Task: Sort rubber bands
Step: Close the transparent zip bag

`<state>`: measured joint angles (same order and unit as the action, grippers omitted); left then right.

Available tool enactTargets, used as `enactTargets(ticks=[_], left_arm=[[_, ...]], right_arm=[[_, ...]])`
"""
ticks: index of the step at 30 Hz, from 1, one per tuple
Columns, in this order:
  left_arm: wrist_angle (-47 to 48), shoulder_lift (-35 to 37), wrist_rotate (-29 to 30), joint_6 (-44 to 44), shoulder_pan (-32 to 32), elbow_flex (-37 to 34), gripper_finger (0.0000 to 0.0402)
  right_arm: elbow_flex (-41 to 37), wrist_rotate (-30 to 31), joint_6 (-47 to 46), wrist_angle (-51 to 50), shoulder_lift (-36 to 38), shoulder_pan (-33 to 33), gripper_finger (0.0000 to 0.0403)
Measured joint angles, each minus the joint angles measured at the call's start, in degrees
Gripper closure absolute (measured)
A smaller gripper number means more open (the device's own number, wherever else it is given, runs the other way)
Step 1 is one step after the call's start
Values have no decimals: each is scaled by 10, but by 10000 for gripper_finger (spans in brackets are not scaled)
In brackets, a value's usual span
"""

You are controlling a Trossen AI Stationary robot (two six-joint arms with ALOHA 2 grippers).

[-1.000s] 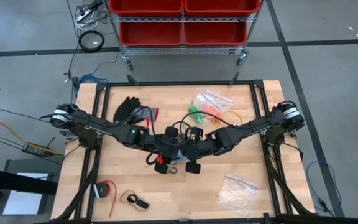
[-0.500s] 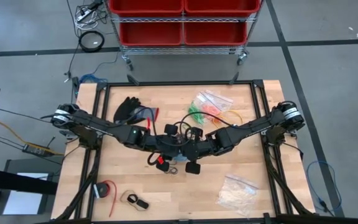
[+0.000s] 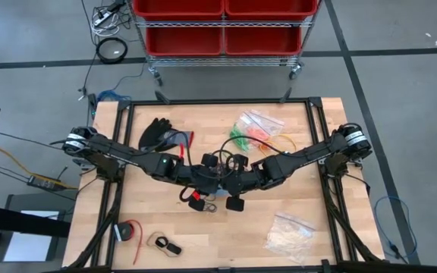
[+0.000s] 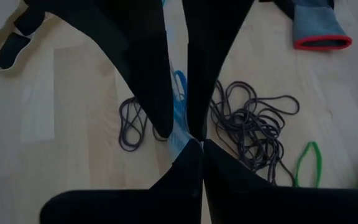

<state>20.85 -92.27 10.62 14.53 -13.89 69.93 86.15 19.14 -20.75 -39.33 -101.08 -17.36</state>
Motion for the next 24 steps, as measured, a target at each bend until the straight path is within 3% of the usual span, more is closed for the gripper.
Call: enactTargets(ticks=[7,15,24], left_arm=[[13,0,53,1,-1,0,338],[21,-2,99,16,0,-1,394],[57,-2,108,18,-11,3,397]], right_arm=[[0,8,-1,12,0,3,403],[1,8,0,18,1,3,403],[1,1,-15,-33,1,2,403]])
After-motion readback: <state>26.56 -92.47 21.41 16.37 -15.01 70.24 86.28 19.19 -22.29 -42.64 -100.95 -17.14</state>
